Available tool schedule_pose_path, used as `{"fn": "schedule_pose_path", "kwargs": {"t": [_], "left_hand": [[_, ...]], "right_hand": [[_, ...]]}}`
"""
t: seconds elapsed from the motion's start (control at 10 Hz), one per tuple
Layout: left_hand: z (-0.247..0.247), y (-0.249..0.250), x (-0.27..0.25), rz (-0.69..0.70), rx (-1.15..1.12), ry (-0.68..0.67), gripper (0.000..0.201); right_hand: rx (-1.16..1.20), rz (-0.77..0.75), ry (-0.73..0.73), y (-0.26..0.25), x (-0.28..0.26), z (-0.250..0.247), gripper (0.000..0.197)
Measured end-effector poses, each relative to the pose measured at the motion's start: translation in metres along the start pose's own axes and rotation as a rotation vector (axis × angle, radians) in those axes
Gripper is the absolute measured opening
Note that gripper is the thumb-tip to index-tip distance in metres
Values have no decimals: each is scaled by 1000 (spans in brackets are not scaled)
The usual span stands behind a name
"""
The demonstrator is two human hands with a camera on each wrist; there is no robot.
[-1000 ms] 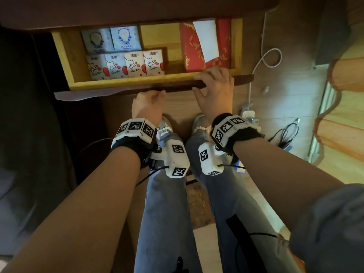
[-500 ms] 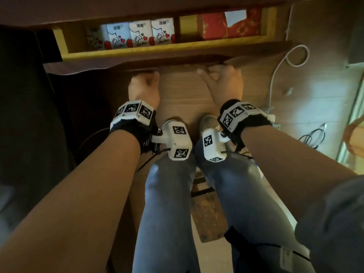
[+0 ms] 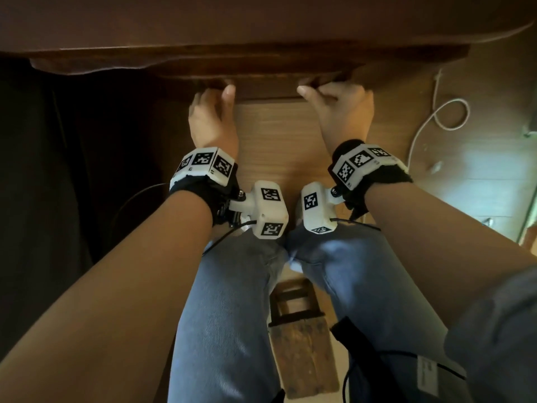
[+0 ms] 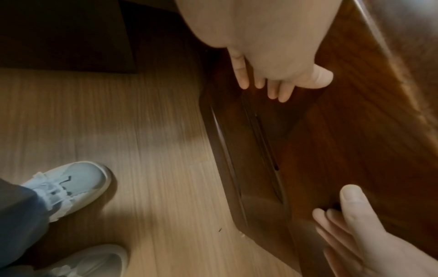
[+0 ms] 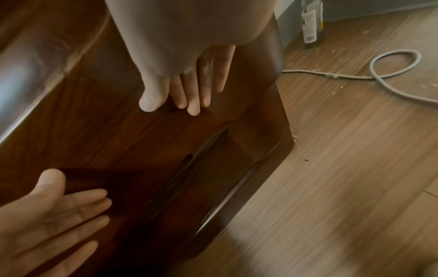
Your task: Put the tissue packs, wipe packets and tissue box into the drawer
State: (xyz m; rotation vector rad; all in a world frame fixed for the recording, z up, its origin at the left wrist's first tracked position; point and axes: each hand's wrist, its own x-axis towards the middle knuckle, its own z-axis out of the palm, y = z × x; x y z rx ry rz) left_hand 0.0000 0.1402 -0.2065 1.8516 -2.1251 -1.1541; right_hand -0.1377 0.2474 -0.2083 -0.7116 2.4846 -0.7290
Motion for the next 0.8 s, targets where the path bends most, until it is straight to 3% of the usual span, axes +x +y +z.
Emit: {"fn": "schedule_pose_path", "kwargs": {"t": [0.3, 0.5, 0.7, 0.8], "left_hand": [[5, 4, 22, 36, -38, 47, 40], [-5, 10, 15, 58, -18, 2, 40], [-39, 27, -23, -21, 79, -117, 41], [-69, 40, -63, -70, 23, -195, 39]], "right_hand": [[68, 35, 55, -6, 22, 9, 41], [223, 56, 19, -9, 15, 2, 32], [383, 251, -241, -23, -15, -42, 34], [483, 363, -327, -36, -47, -86, 29]]}}
